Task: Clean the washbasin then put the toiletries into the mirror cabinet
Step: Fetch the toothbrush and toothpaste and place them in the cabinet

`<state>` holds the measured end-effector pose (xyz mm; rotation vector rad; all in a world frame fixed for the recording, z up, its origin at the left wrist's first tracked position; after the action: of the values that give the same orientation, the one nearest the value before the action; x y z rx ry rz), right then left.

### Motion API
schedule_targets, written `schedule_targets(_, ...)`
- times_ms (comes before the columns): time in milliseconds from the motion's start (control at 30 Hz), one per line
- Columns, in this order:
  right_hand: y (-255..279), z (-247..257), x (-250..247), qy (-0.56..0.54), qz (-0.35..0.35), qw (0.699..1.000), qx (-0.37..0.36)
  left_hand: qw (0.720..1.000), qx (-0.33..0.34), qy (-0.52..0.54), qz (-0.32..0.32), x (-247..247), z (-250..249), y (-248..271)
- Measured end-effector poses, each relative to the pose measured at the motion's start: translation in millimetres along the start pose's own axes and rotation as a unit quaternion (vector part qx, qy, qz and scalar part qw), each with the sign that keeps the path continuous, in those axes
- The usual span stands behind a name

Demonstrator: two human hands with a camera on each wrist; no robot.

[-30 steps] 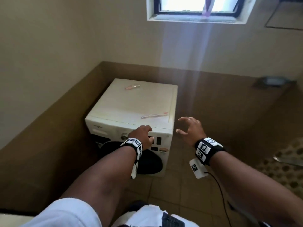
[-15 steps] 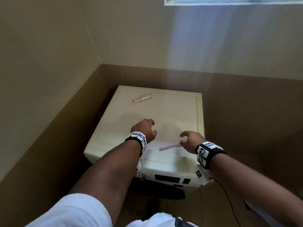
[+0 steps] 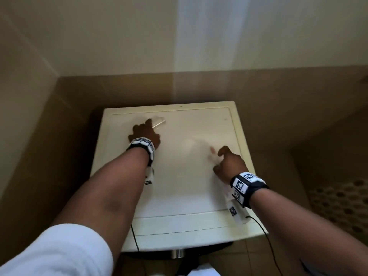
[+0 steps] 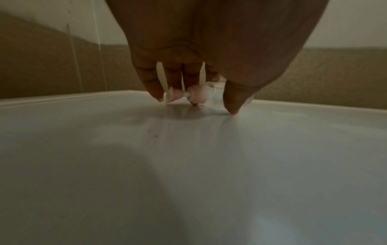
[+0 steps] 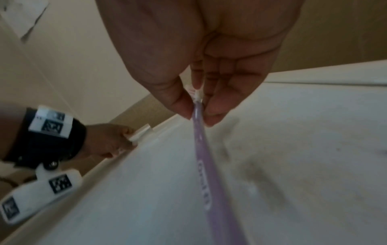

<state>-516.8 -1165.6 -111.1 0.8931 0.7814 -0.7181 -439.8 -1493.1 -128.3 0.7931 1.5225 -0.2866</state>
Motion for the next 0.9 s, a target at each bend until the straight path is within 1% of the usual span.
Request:
schedule_targets(133, 5, -7, -20, -0.103, -0.036, 0.994, -0.032, 1.0, 0.003, -0.004, 0.002, 5, -5, -6)
schedule_targets(267, 22, -25, -41, -0.132, -0.065, 0.988, -0.049, 1.0, 0.01, 0.021, -0.004, 14, -21, 10)
schedule_targets(333, 36, -44, -54, -0.154, -0.085, 0.984, -0.04, 0.999, 0.039, 0.026, -0.009, 20, -47, 30)
schedule_targets(433, 67, -79, -78, -0.199, -0.145, 0.969, -0.024, 0.995, 0.094, 0.017, -0.006, 28, -103, 77)
schedule_targets(467, 79, -91, -86, -0.209, -0.171, 0.963, -0.024, 0.993, 0.117, 0.016, -0.006, 31, -123, 96)
schedule_targets(533, 117, -129, -103, -0.23, -0.215, 0.949, -0.017, 0.984, 0.178, 0.012, -0.013, 34, -175, 151)
schedule_targets(600, 149, -162, -117, -0.244, -0.247, 0.937, -0.018, 0.975, 0.221, 0.008, -0.025, 34, -216, 203)
schedule_targets(700, 228, -228, -136, -0.252, -0.289, 0.923, -0.01, 0.956, 0.29, 0.002, -0.037, 46, -280, 300)
schedule_targets(767, 275, -266, -142, -0.258, -0.302, 0.918, 0.005, 0.944, 0.328, 0.005, -0.032, 56, -312, 355)
schedule_targets(867, 363, -337, -152, -0.266, -0.327, 0.906, 0.035, 0.916, 0.402, -0.016, -0.019, 82, -368, 461)
schedule_targets(900, 386, -353, -154, -0.262, -0.335, 0.904, 0.043, 0.906, 0.423, -0.024, -0.016, 88, -382, 491)
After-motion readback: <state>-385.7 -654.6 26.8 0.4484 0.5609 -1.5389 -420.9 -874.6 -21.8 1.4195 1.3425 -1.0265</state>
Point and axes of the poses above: each hand's wrist, its own y-axis away from the middle knuckle, its own x-axis out of the palm, z = x × y, the point moved 8 cm from there along -y, towards the middle knuckle, and after that the axes turned 2 degrees about -x, right-handed, at the moved point
